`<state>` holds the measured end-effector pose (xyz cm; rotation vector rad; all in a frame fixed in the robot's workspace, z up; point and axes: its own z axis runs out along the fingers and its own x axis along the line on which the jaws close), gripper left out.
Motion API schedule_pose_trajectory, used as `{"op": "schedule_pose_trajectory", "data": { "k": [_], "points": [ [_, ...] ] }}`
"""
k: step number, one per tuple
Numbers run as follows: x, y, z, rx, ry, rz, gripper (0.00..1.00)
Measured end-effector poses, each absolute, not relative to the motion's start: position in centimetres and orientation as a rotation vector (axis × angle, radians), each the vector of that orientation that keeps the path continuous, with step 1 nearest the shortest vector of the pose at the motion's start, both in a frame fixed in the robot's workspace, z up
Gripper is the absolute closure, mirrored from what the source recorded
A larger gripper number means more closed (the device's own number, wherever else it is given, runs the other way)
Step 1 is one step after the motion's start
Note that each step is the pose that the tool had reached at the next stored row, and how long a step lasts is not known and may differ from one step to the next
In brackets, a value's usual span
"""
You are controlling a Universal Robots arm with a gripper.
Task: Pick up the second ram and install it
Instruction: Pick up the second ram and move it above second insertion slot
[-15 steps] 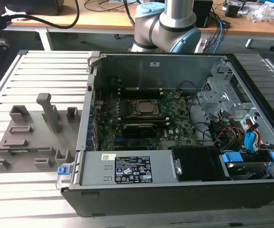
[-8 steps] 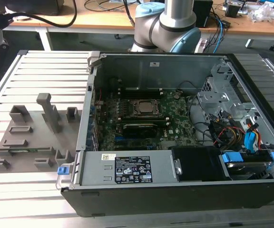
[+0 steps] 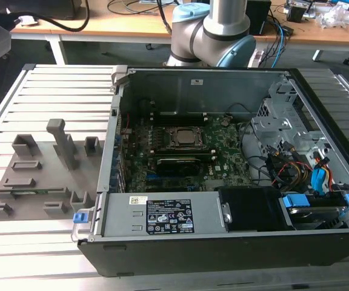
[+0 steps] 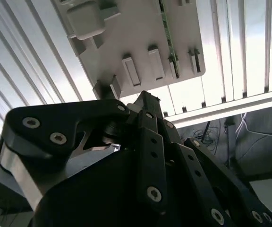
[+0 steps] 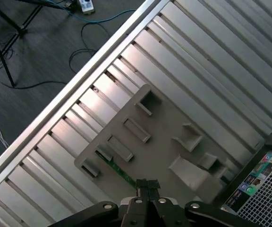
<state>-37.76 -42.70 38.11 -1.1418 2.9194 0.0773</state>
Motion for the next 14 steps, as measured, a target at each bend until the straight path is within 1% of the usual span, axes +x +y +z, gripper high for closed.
{"op": "schedule_pose_trajectory", "data": {
  "k": [14],
  "points": [
    [-37.76,-42.70,38.12,-1.463,2.779,0.078,0.89]
  ]
}}
